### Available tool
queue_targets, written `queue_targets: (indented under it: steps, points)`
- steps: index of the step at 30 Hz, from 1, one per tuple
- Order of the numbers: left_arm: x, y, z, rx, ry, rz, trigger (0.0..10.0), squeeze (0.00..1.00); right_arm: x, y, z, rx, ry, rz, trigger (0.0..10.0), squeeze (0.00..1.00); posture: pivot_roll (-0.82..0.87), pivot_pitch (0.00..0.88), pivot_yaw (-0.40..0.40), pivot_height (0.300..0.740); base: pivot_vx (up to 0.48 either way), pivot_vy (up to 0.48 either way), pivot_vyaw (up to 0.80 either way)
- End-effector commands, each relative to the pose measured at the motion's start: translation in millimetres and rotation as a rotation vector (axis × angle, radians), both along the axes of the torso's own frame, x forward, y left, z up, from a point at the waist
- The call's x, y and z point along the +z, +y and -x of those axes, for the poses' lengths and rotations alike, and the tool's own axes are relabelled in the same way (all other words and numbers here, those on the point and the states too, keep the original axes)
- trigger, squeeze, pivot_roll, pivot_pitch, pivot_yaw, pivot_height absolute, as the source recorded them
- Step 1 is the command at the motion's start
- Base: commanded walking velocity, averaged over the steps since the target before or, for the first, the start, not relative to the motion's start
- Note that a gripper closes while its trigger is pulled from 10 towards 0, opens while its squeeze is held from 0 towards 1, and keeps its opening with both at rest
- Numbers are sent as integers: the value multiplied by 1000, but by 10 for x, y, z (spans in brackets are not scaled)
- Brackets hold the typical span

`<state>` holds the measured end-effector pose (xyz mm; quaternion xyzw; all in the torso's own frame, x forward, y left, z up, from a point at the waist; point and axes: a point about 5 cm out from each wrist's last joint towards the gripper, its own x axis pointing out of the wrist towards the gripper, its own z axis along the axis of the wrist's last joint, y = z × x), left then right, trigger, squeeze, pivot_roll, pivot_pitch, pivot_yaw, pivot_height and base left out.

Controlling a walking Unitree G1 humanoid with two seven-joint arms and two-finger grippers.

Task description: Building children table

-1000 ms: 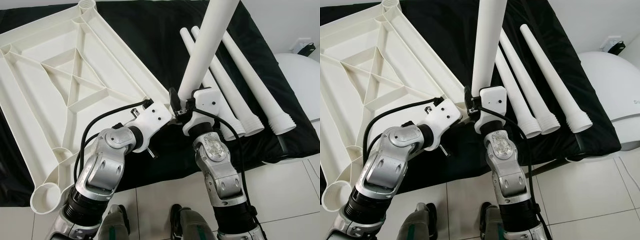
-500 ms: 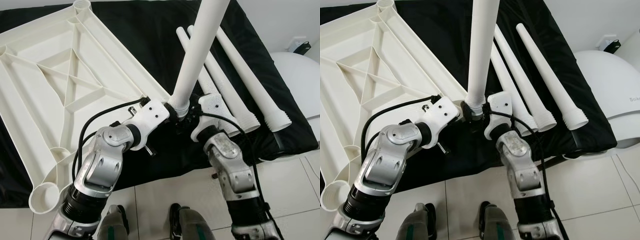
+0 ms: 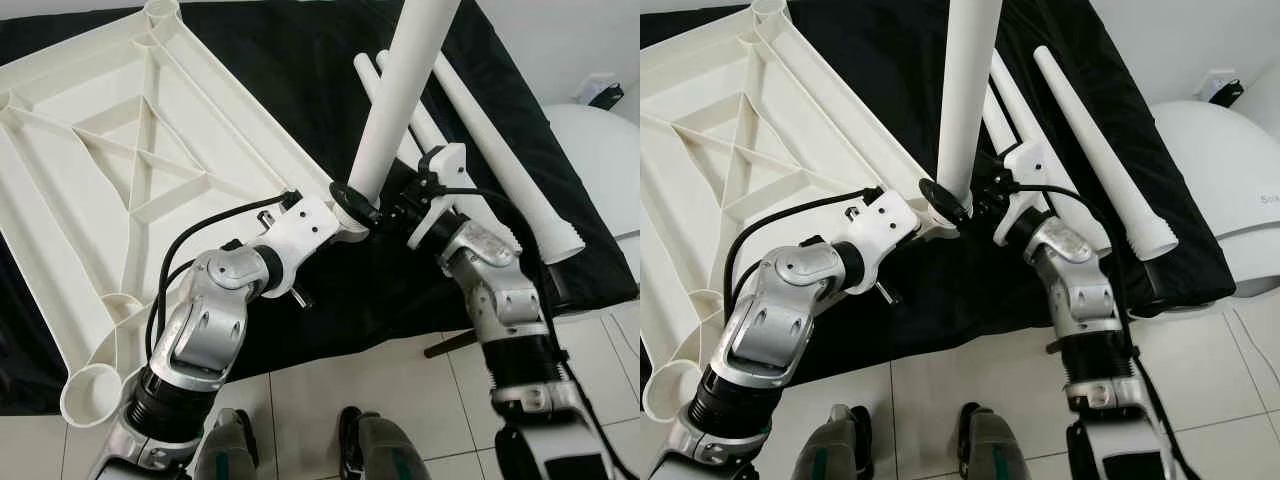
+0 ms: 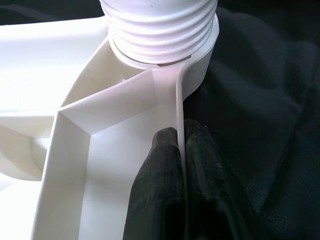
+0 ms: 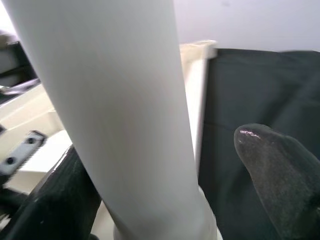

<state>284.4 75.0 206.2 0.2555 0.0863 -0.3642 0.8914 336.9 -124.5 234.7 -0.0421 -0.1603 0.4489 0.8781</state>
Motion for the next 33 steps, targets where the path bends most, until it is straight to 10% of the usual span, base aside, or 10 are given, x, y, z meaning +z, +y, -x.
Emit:
queue_targets:
  steps: [1, 16, 17, 18, 19, 33]
  points:
    - [-179, 99, -59, 152, 20, -25, 10000, 0, -18, -6, -19, 61, 3, 6, 10000, 0, 51, 252, -44, 740, 0, 0, 0]
    - [-239, 91, -14, 126, 37, -55, 10000, 0, 10, -10, -213, 172, -13, 96, 10000, 0, 65, 239, -34, 740, 0, 0, 0]
    - [-240, 92, -16, 125, 38, -57, 10000, 0, 13, -12, -219, 180, -18, 95, 3451, 0, 66, 238, -33, 740, 0, 0, 0]
    - [-240, 92, -16, 125, 38, -57, 10000, 0, 13, -12, -219, 180, -18, 95, 3451, 0, 66, 238, -33, 740, 0, 0, 0]
    - [-242, 92, -16, 122, 39, -61, 10000, 0, 16, -25, -224, 188, -20, 88, 0, 0, 66, 235, -32, 740, 0, 0, 0]
    - [-248, 109, -9, 119, 36, -72, 10000, 0, -18, -109, -193, 166, -27, 37, 0, 0, 60, 229, -37, 740, 0, 0, 0]
